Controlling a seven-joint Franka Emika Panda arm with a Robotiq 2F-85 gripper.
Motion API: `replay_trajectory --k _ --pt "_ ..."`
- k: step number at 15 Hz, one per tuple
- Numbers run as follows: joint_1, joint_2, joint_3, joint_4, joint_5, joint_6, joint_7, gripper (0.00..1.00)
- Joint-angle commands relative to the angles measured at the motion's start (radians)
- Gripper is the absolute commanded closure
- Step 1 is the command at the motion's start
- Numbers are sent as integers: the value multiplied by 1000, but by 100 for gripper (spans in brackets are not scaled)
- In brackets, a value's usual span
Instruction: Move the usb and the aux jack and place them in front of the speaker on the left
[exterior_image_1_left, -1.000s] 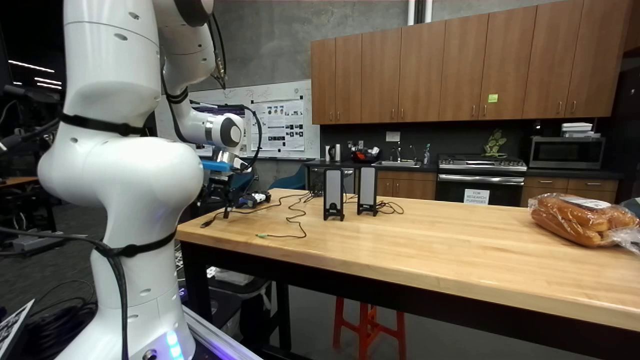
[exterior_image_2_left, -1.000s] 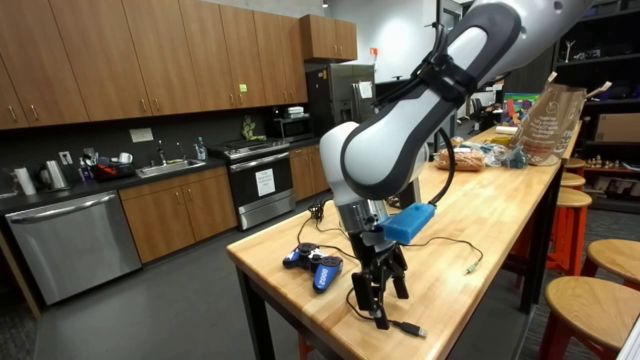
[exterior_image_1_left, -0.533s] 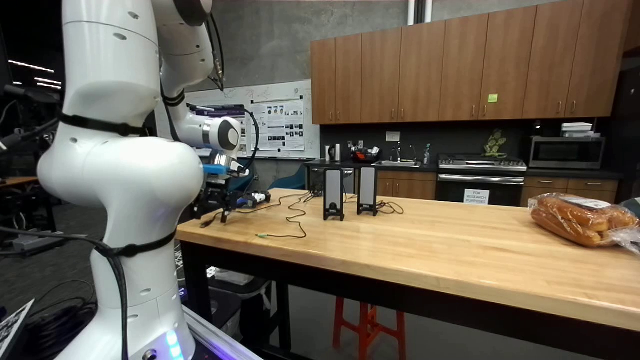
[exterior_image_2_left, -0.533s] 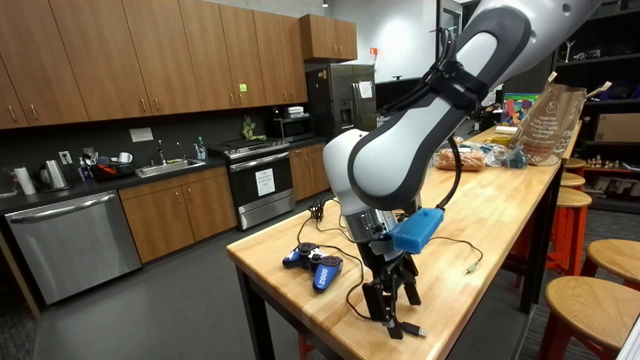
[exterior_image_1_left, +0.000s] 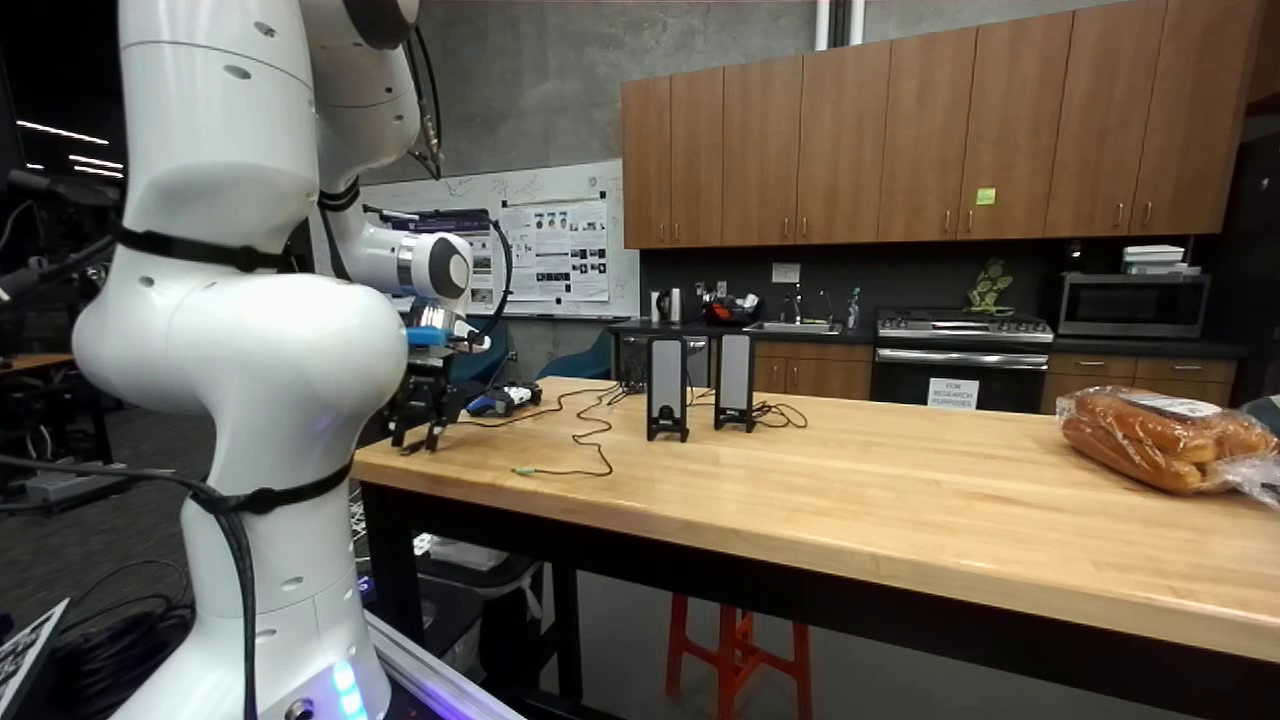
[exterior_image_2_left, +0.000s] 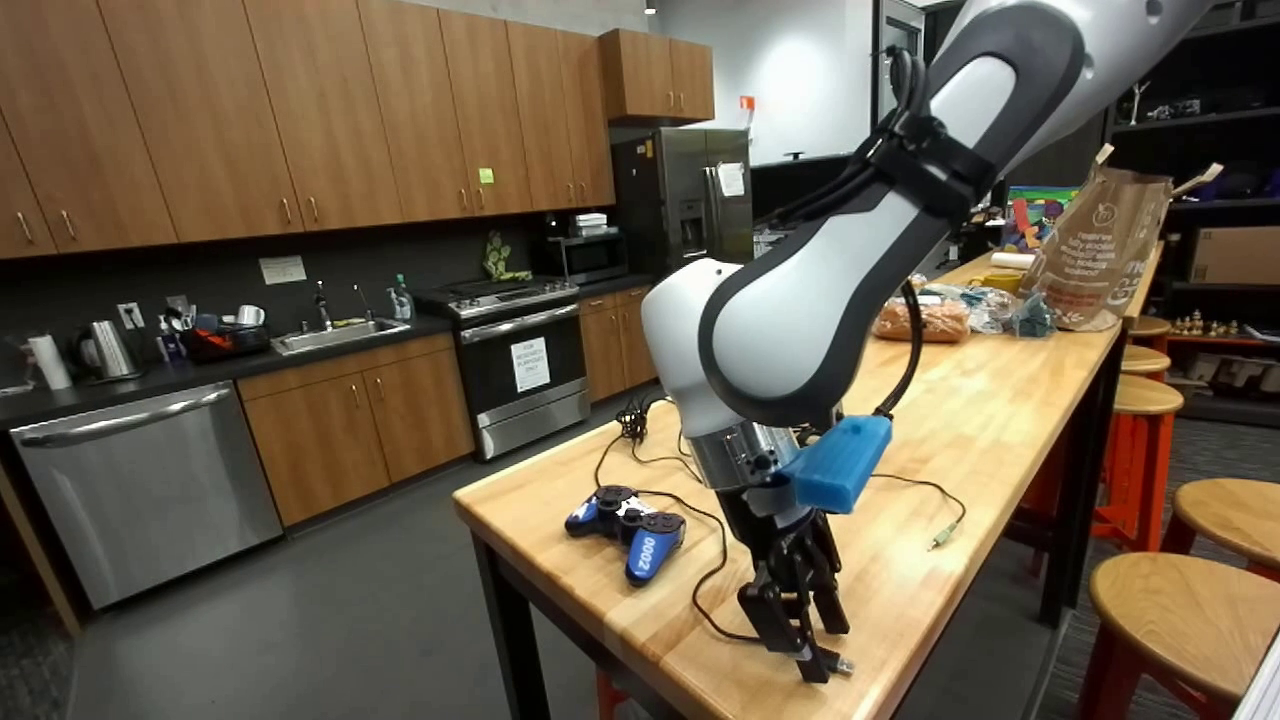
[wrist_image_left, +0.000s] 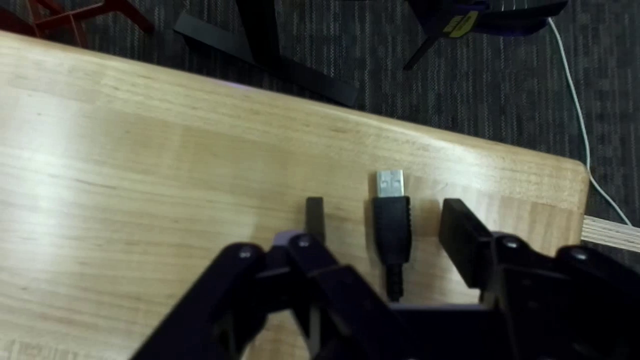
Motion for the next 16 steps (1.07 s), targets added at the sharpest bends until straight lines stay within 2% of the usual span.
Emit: replay_trajectory --k 1,4,5,7,11,16 --pt "9 -26 4 -8 -21 -25 30 72" --pt "9 -33 4 -5 -27 -37 33 95" --pt "8 -36 3 -4 -27 -39 32 100" --pt "5 -50 0 -5 -28 -45 38 95" --pt "-15 -113 -18 -16 -25 -49 64 95" --pt "-65 -213 -59 -16 -50 -106 113 95"
